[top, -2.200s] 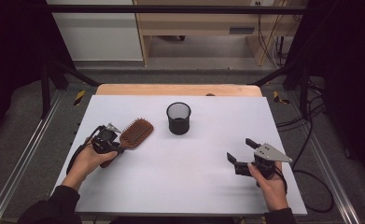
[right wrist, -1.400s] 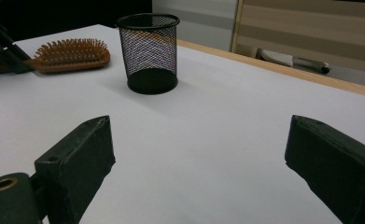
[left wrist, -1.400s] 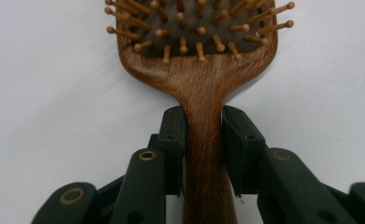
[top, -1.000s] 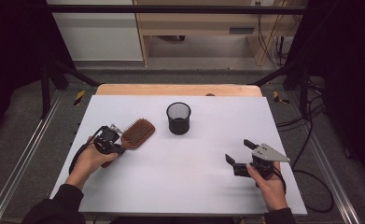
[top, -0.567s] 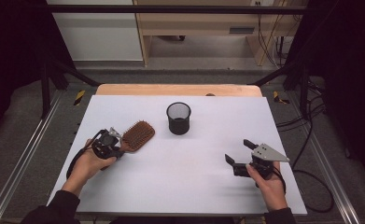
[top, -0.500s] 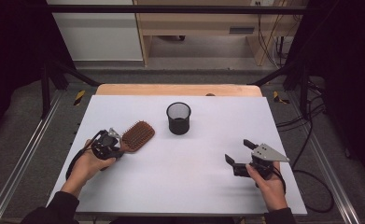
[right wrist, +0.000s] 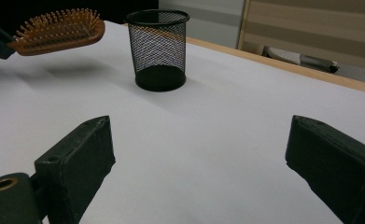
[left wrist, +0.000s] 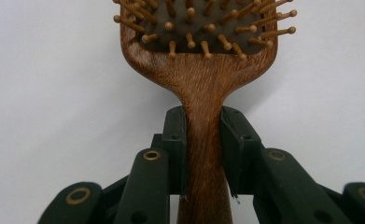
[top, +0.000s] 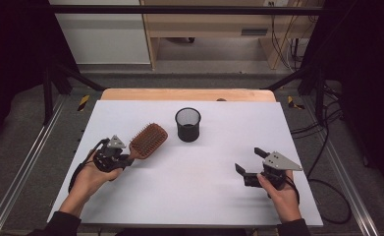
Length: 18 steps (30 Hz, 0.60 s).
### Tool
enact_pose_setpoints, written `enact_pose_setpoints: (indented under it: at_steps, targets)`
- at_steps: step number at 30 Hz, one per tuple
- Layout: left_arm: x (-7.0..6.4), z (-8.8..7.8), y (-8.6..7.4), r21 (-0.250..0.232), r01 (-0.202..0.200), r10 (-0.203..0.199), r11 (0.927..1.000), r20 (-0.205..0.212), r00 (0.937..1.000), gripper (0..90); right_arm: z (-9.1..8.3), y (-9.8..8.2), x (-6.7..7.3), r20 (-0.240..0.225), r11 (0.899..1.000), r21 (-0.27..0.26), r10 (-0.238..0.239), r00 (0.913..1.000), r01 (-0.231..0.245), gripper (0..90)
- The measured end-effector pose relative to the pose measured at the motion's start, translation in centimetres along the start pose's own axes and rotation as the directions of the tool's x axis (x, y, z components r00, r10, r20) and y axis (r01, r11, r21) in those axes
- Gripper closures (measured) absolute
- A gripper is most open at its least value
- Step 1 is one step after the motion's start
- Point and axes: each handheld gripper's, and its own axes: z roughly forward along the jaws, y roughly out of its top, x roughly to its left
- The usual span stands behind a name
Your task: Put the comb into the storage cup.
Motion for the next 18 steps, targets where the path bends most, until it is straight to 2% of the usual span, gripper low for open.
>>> enact_pose_setpoints:
  at_steps: [10,14,15,17,18]
  targets:
    - [-1.7,-0.4,0.0,-0.072,-0.009,0.01,0.9973,0.022,0.9997,72.8,0.3,0.2,0.6,-0.016,1.0,-0.001,0.0,0.9999,0.0,7.5]
    - [-2.6,-0.4,0.1,-0.104,-0.017,0.019,0.9944,0.022,0.9996,72.8,0.5,0.3,1.1,-0.028,1.0,0.003,-0.002,0.9996,0.002,7.3]
    - [-3.1,-0.2,0.1,-0.122,-0.022,0.026,0.9923,0.036,0.999,72.8,0.6,0.3,1.3,-0.034,1.0,0.008,0.0,0.9994,0.0,7.1]
    - [-3.4,-0.2,0.1,-0.128,-0.023,0.028,0.9916,0.036,0.999,72.8,0.7,0.4,1.4,-0.038,1.0,0.01,0.003,0.9993,-0.003,7.0]
    - [-4.0,0.0,0.1,-0.135,-0.031,0.037,0.9903,0.037,0.9986,72.8,0.9,0.4,1.6,-0.051,1.0,0.01,0.013,0.9986,-0.013,6.9]
